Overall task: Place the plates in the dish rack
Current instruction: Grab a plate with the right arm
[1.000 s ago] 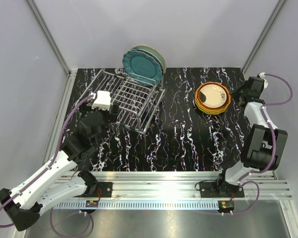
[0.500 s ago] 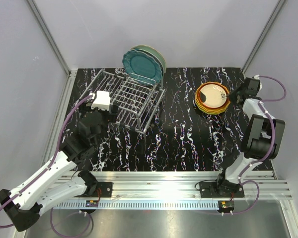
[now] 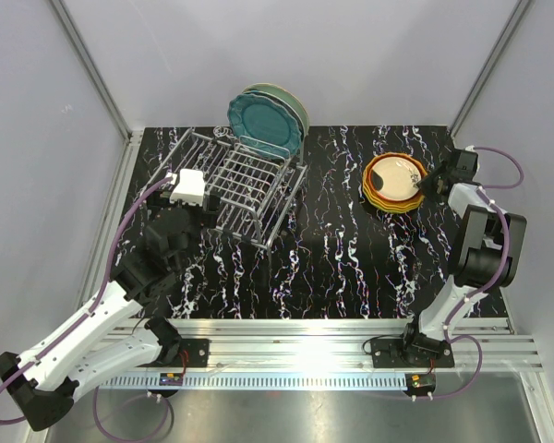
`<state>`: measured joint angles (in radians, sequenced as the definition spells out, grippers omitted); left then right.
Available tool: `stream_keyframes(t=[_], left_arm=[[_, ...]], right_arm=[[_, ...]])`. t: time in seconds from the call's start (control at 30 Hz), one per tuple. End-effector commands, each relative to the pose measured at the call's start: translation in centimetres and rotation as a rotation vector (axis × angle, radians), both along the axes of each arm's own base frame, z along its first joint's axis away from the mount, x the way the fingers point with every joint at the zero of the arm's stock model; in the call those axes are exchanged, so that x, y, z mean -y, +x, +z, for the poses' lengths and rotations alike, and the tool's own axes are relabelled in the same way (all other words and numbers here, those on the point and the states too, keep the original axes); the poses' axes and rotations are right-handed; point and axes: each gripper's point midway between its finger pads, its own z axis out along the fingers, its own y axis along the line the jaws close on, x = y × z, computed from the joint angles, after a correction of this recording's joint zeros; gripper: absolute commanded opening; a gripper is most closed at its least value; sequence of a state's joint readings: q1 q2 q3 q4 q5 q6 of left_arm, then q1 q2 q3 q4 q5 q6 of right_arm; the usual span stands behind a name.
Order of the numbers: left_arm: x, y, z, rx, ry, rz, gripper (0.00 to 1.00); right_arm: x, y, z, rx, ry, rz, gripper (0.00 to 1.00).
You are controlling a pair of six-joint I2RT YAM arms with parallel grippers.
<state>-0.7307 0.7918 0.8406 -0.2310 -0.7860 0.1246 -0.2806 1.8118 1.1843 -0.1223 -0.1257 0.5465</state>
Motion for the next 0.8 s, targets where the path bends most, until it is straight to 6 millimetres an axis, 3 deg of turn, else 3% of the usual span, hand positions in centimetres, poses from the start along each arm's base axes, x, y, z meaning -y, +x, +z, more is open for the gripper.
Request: stream_keyframes(t=[0.0, 0.4, 0.57, 0.77], left_arm=[[0.2, 0.2, 1.2, 0.04, -0.046, -0.005, 0.99], [0.2, 0.2, 1.2, 0.039, -0.044, -0.008, 0.99], [0.2, 0.2, 1.2, 0.041, -0.043, -0.009, 0.99], [0.3, 0.1, 1.2, 0.04, -0.043, -0.012, 0.99]], right_arm=[[0.5, 1.0, 1.3, 0.039, -0.024, 0.008, 0.33], [-0.2, 1.6, 0.1, 0.034, 0.012, 0.04, 0.3], [-0.2, 1.4, 0.2, 0.033, 0.005, 0.041, 0.15], [-0.3, 1.1, 1.0, 0.037, 0.004, 0.042, 0.16]])
